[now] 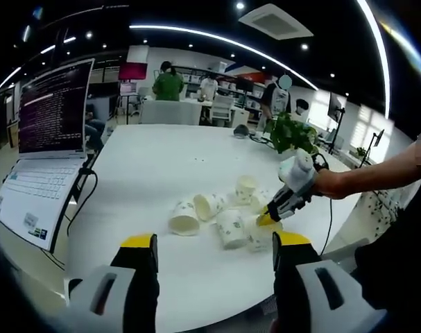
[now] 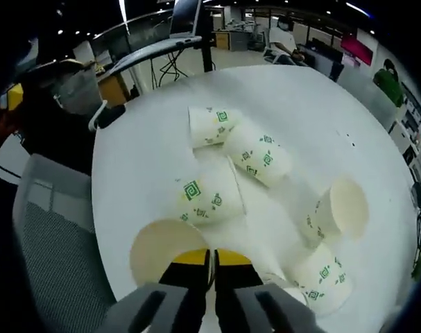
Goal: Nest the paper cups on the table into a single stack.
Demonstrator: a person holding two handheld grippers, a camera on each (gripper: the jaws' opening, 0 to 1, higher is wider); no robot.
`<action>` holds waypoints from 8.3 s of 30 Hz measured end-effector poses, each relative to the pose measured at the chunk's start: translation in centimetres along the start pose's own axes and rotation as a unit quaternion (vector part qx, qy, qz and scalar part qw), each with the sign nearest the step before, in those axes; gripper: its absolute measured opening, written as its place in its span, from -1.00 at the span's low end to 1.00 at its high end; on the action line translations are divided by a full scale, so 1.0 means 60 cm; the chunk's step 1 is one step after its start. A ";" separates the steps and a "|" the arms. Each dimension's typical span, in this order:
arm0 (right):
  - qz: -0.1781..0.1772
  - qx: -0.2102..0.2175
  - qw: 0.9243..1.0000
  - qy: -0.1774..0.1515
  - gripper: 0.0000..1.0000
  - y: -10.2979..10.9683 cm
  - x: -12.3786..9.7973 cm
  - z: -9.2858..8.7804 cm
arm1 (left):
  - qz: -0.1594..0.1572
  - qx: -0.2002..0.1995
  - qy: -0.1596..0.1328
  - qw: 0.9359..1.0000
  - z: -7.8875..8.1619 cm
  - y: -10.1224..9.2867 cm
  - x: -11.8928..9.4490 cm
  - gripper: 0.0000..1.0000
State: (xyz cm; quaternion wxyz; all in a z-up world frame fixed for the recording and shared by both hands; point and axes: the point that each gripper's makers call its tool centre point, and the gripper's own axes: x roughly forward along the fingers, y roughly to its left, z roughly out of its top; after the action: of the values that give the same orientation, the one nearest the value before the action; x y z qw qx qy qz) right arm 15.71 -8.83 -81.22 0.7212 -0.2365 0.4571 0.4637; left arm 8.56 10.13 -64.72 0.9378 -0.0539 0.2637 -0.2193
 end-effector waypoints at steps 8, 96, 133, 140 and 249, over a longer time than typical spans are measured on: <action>0.001 0.011 1.000 -0.014 -1.00 -0.004 0.005 0.017 | 0.001 -0.001 0.001 1.000 -0.002 0.005 -0.001 0.31; -0.088 0.111 0.989 -0.031 -0.06 -0.089 -0.042 -0.073 | -0.004 0.013 0.001 1.000 0.008 0.013 0.018 0.36; -0.080 0.112 0.990 -0.031 -0.14 -0.077 -0.048 -0.079 | -0.011 0.011 0.004 1.000 0.004 0.005 0.024 0.35; -0.085 0.130 0.987 -0.049 -0.14 -0.082 -0.060 -0.076 | -0.020 0.012 0.005 1.000 0.002 -0.003 0.033 0.35; 0.390 0.247 0.813 -0.355 -0.15 0.225 -0.231 0.245 | -0.241 0.056 -0.085 0.965 0.051 -0.209 0.072 -0.76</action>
State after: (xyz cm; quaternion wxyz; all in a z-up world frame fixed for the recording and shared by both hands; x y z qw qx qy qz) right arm 8.15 2.33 -61.01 0.6261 0.3290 0.3227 0.6290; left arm 8.62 -3.08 -61.43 0.8777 -0.0818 0.1495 -0.4480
